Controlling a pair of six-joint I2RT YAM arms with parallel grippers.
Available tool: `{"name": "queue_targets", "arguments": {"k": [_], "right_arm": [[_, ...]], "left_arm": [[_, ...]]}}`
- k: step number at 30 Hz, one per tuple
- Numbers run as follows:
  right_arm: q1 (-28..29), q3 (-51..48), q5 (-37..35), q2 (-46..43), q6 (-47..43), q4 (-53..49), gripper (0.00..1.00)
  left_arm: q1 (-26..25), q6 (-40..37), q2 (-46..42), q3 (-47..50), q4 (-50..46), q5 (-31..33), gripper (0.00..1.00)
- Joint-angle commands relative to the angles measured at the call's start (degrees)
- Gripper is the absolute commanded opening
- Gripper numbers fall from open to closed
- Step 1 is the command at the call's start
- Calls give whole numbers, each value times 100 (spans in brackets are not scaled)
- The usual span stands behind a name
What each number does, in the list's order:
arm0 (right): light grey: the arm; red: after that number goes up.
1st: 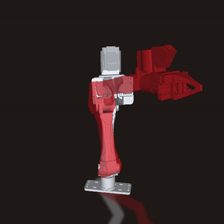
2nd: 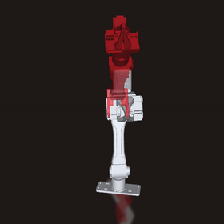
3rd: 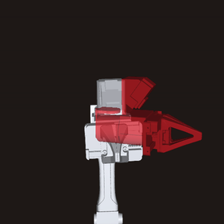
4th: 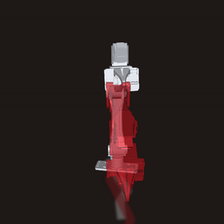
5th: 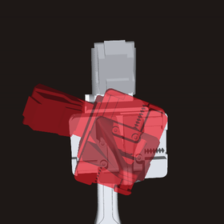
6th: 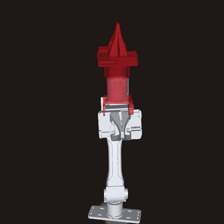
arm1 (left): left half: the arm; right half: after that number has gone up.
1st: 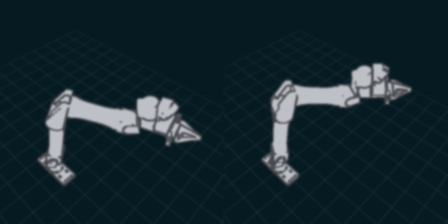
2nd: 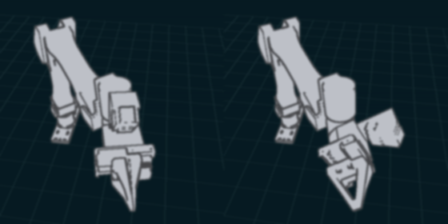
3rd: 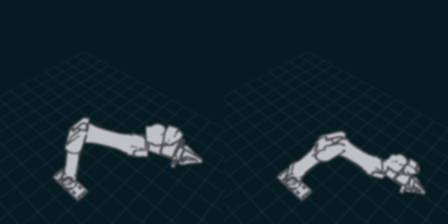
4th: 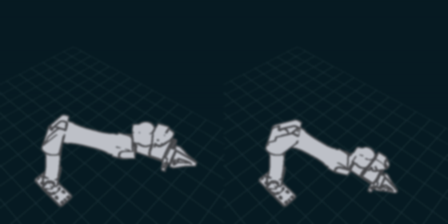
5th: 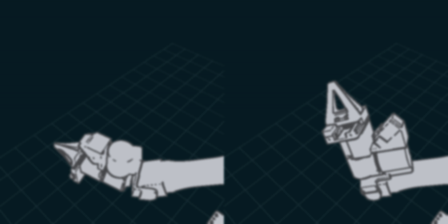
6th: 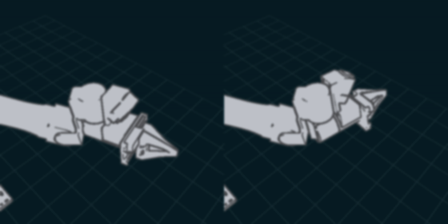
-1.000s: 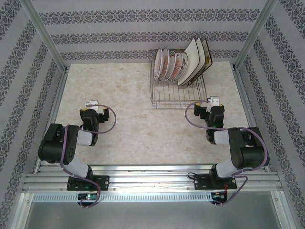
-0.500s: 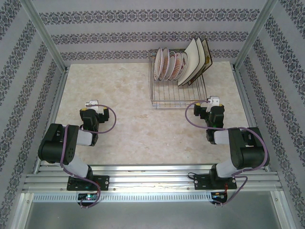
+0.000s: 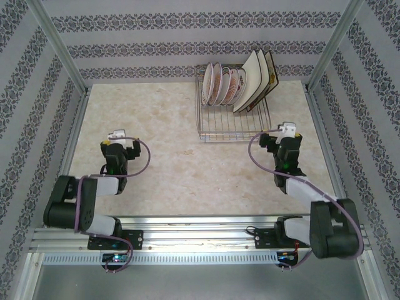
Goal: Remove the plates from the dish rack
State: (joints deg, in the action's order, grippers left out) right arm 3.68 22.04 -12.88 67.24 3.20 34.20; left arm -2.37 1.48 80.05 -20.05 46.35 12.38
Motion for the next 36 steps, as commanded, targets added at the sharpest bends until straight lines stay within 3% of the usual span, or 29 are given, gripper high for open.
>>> {"name": "queue_targets", "arguments": {"k": [1, 8, 14, 20, 23, 28, 36], "right_arm": [[258, 212, -855, -562, 255, -1218, 98], [857, 1289, -1865, -1259, 478, -3571, 98], [387, 4038, -876, 523, 1103, -7164, 98], [321, 6787, 793, 2496, 1445, -9158, 98], [837, 7458, 796, 2868, 1146, -9110, 98], [1431, 8933, 393, 3738, 1179, -9402, 98], [1987, 11388, 50, 5509, 1211, -9742, 98]], "left_arm": [[-53, 308, -717, -757, -1980, 130, 100], [-61, 864, -1035, -2462, -5104, -80, 100], [-53, 1355, -71, -4697, -8173, -174, 100], [-31, 1421, 1141, -6504, -10046, -694, 100], [26, 1590, 1784, -7269, -10836, -965, 100], [70, 1514, 2519, -7741, -11270, -1643, 100], [103, 1209, 2348, -7393, -10717, -1813, 100]]}}
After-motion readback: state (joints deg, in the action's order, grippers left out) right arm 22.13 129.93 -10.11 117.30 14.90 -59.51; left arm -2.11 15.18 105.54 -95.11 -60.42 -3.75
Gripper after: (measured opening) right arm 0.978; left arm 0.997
